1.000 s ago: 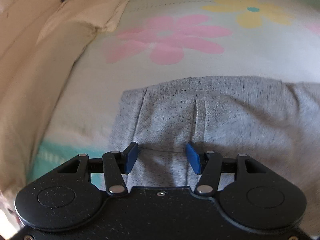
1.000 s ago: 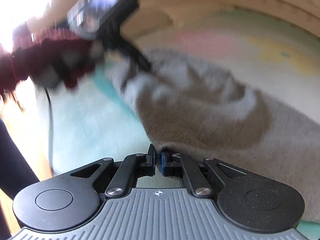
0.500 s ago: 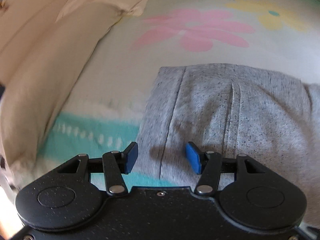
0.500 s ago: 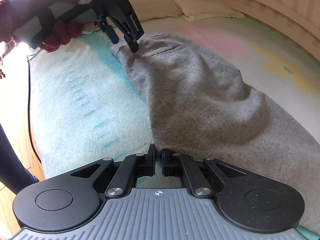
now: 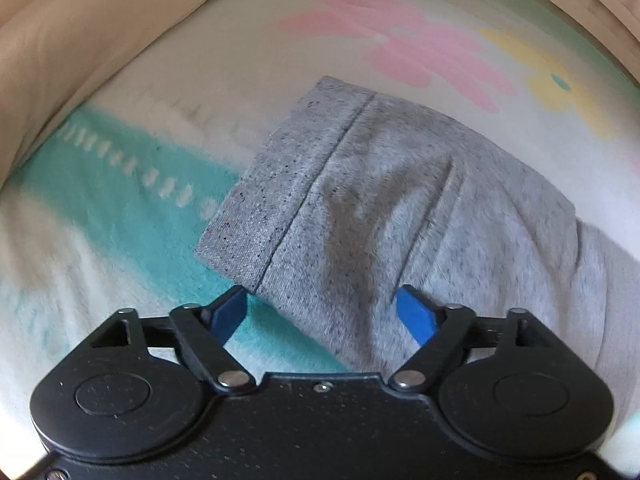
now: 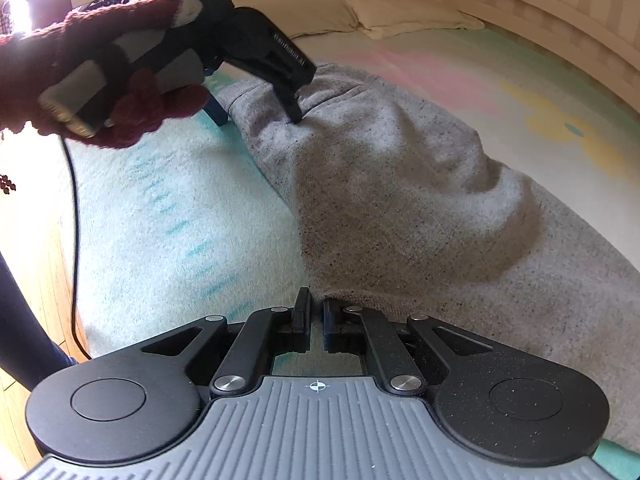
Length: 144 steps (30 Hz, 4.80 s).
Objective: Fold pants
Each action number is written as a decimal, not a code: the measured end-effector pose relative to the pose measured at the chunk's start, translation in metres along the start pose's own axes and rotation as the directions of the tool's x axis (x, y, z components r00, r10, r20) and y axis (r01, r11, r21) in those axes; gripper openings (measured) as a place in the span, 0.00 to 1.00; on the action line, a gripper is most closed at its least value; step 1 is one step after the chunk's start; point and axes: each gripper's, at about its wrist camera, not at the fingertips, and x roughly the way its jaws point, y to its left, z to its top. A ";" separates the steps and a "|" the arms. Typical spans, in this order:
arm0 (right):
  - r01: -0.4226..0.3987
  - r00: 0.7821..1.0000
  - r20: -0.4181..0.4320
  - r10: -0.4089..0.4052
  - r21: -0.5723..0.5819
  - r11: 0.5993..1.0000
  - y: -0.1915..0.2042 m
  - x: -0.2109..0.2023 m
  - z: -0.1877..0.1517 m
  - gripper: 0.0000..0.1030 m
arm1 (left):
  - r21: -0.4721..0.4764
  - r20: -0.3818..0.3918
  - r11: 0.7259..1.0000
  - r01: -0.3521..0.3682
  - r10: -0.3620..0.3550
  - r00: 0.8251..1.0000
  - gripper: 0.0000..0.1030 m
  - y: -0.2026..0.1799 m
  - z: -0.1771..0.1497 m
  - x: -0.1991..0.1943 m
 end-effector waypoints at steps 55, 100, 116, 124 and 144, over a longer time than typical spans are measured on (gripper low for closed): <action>0.268 0.963 -0.165 -0.214 0.479 0.836 -0.210 0.010 0.005 0.15 | 0.315 0.066 0.946 0.075 -0.101 0.993 0.46 -0.147 0.039 0.024; 0.545 0.795 -0.308 -0.523 0.740 0.393 -0.388 -0.066 -0.113 0.14 | 0.459 0.079 0.888 -0.031 -0.006 0.997 0.49 -0.198 0.009 0.042; 0.448 0.809 -0.238 -0.538 0.842 0.301 -0.411 -0.140 -0.151 0.15 | 0.433 0.073 0.901 -0.007 -0.027 0.997 0.51 -0.189 0.016 0.044; 0.402 0.790 -0.247 -0.561 0.900 0.169 -0.407 -0.210 -0.212 0.29 | 0.454 0.085 0.891 -0.006 -0.036 0.996 0.51 -0.204 0.004 0.027; 0.247 0.841 -0.192 -0.505 0.968 0.044 -0.430 -0.190 -0.278 0.38 | 0.454 0.011 0.891 -0.001 -0.004 1.000 0.53 -0.232 -0.009 0.047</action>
